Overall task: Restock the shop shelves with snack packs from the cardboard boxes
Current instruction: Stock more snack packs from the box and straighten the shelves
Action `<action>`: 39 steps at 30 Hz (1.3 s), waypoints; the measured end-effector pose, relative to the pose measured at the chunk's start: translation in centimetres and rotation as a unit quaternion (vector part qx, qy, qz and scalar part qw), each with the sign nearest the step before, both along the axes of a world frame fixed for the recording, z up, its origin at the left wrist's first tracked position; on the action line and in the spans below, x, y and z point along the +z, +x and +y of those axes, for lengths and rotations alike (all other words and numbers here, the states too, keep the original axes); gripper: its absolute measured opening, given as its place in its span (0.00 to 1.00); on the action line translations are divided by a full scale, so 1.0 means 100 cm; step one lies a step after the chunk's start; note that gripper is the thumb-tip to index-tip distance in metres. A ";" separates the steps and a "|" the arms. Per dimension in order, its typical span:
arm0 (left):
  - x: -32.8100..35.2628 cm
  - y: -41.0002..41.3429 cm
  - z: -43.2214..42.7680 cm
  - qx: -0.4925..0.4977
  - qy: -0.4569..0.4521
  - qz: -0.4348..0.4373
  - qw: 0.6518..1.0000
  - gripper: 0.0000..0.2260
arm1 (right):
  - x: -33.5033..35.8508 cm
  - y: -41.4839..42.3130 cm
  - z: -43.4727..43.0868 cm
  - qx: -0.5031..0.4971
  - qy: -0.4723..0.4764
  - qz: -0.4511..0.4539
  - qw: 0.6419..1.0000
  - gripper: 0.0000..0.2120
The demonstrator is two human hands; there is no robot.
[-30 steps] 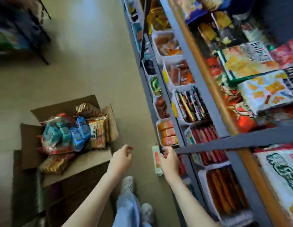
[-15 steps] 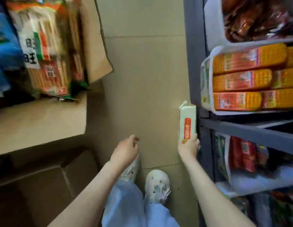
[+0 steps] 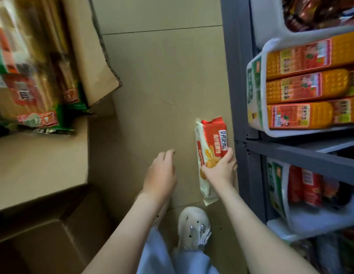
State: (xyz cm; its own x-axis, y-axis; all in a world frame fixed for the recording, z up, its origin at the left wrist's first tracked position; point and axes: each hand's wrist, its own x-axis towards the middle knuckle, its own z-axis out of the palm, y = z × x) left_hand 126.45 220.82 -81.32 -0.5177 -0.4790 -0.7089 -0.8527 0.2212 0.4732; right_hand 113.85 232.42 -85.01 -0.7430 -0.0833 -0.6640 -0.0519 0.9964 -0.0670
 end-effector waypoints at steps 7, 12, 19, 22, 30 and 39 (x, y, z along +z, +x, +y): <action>0.179 -0.020 -0.034 -0.267 -0.198 0.082 0.940 0.44 | 0.198 0.026 -0.048 0.229 -0.041 -0.012 0.973 0.46; 0.329 -0.020 -0.081 -0.429 -0.320 0.030 0.844 0.40 | 0.366 0.034 -0.081 0.393 -0.128 0.065 0.909 0.45; 0.517 -0.007 -0.125 -0.301 -0.344 0.104 0.883 0.38 | 0.572 0.014 -0.124 0.508 -0.180 0.174 0.824 0.45; 0.590 0.000 -0.131 -0.171 -0.358 0.120 0.910 0.34 | 0.650 0.009 -0.125 0.485 -0.209 0.259 0.809 0.45; 0.770 -0.019 -0.106 0.139 -0.205 0.379 0.892 0.32 | 0.816 0.039 -0.095 0.107 -0.580 0.164 0.791 0.52; 0.896 -0.047 -0.053 -0.121 -0.099 0.482 0.862 0.43 | 0.944 0.010 -0.027 -0.014 -0.664 0.175 0.727 0.38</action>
State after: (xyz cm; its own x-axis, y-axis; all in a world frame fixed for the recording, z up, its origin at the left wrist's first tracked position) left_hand 121.77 215.52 8.31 -0.9226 -0.3363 0.1889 -0.0026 0.4953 0.8687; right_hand 114.84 229.74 9.41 -0.8609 -0.4594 0.2188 -0.2788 0.0661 -0.9581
